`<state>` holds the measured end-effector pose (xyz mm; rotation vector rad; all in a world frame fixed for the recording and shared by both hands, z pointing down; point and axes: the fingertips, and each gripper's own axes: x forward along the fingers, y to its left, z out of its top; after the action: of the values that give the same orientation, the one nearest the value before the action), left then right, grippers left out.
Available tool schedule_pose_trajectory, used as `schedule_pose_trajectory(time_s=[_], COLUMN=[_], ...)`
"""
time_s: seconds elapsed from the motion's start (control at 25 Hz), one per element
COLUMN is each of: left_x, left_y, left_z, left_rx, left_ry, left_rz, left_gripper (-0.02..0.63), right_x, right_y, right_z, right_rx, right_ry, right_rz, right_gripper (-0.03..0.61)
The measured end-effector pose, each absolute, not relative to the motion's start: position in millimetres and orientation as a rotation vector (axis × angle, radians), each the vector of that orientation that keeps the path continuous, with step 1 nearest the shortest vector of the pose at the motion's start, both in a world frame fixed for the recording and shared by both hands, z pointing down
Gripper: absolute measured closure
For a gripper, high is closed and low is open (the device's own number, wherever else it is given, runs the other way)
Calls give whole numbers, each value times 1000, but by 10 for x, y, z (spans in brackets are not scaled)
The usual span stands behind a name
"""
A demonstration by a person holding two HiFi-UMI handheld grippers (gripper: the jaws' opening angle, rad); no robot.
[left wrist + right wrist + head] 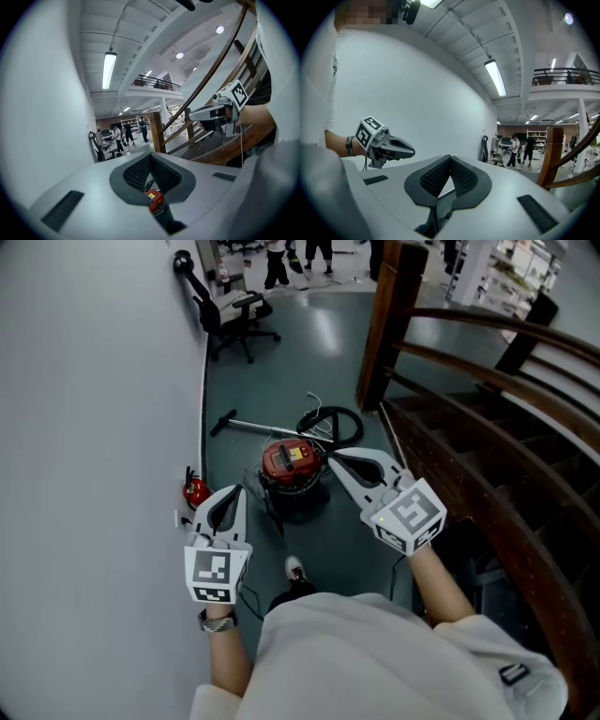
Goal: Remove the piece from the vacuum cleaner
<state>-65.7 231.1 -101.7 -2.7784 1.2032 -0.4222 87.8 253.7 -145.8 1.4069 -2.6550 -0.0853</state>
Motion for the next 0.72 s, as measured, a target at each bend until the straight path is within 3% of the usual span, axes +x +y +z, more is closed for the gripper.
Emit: schedule_pose_trajectory(time_s=[0.72], left_x=[-1023], left_y=[1116], left_z=[-414], left_rx=[-2862], left_ry=[1217], left_rz=[-541], left_gripper=[615], right_x=[541], right_y=[1296], right_z=[-805], right_rx=[1394], right_ry=[-2579], right_rz=[131], right_gripper=[548])
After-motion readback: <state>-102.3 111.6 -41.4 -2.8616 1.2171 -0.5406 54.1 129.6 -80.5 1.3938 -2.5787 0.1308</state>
